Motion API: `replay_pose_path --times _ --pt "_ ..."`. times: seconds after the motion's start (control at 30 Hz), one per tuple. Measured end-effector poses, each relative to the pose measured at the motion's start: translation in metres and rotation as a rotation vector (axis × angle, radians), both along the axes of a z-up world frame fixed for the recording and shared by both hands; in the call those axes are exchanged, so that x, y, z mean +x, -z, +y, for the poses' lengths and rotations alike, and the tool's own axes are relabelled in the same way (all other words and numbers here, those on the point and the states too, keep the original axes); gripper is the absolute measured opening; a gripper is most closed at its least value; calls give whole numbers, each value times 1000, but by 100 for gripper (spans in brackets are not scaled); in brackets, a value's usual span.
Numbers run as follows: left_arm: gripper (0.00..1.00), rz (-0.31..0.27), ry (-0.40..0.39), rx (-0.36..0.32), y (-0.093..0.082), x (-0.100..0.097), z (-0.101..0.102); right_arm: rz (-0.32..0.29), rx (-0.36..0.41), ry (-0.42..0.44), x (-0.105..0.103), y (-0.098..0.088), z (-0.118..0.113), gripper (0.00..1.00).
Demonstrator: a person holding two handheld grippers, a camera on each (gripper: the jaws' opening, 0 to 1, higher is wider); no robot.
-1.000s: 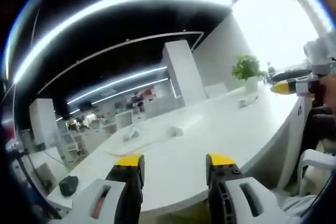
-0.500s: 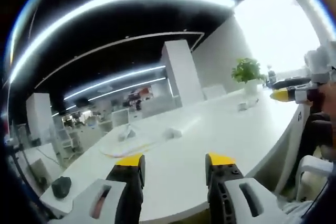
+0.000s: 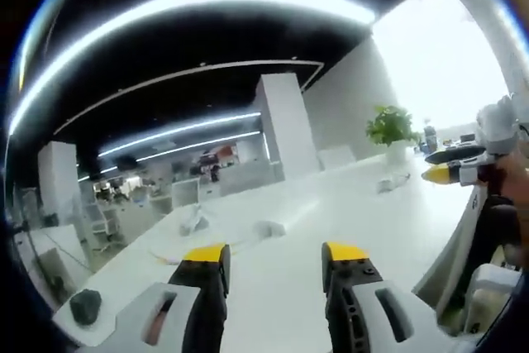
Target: Straighten the power strip on the desk, plug the charger into it
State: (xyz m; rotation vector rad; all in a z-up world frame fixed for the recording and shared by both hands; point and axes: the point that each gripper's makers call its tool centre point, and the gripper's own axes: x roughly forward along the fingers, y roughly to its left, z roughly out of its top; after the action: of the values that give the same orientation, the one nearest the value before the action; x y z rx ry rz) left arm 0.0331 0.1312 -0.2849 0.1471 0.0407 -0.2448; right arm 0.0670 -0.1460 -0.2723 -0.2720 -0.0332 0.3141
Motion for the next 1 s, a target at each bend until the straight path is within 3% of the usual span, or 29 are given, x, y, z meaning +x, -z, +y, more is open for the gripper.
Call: replay_pose_path --times 0.2,0.43,1.0 --pt "46 25 21 6 5 16 -9 -5 -9 -39 20 -2 6 38" --pt "46 -1 39 -18 -4 36 -15 -17 8 -80 46 -6 13 37" --pt "45 -2 59 -36 -4 86 -4 15 46 -188 89 -4 33 33"
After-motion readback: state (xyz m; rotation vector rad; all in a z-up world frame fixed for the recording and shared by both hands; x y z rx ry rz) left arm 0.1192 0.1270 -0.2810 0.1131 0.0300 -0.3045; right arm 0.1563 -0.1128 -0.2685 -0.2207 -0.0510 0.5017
